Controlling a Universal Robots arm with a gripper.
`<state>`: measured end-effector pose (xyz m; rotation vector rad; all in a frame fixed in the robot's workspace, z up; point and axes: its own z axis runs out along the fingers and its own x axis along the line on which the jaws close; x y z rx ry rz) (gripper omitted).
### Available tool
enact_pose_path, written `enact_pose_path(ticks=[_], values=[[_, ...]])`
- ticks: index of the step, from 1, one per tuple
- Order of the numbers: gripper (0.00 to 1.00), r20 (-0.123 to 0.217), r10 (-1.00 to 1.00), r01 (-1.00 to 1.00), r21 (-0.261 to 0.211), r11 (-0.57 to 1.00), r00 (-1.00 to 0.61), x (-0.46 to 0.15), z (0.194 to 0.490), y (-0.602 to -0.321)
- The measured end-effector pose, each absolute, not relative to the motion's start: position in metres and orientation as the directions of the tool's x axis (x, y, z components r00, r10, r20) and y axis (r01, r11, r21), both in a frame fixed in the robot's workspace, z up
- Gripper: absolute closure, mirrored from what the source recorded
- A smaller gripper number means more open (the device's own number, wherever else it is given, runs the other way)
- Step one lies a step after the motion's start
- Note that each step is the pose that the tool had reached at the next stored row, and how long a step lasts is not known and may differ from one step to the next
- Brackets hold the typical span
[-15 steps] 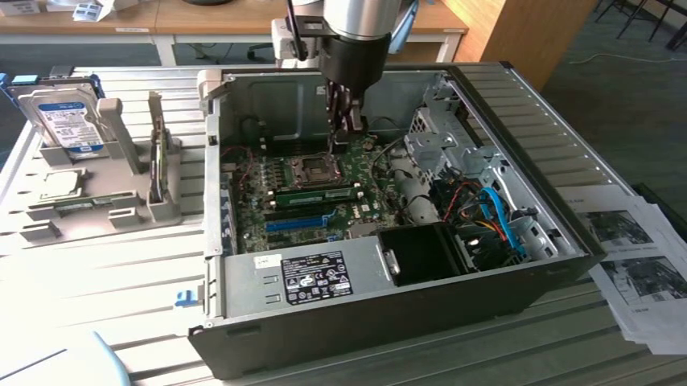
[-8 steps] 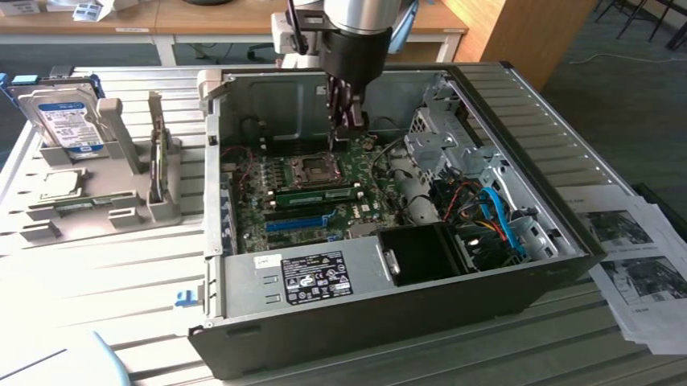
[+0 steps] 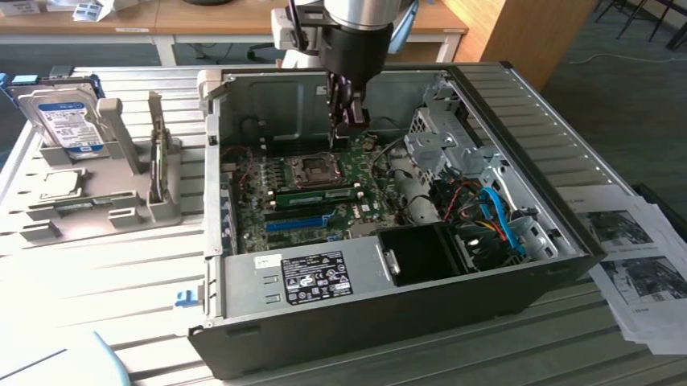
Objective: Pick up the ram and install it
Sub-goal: 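Press down the ram until it locks into place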
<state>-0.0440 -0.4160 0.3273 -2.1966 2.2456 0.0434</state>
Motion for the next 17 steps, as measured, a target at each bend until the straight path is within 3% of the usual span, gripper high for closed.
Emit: enact_pose_path(ticks=[10,12,13,17], values=[[0.82,-0.019,-1.000,-1.000,0.020,0.022,-0.022,-0.0440,0.3278,-0.4160],[0.83,-0.020,-1.000,-1.000,0.020,0.022,-0.022,-0.0441,0.3278,-0.4160],[0.90,-0.019,-1.000,-1.000,0.020,0.022,-0.022,-0.0440,0.3278,-0.4160],[0.91,-0.020,-1.000,-1.000,0.020,0.022,-0.022,-0.0440,0.3279,-0.4160]])
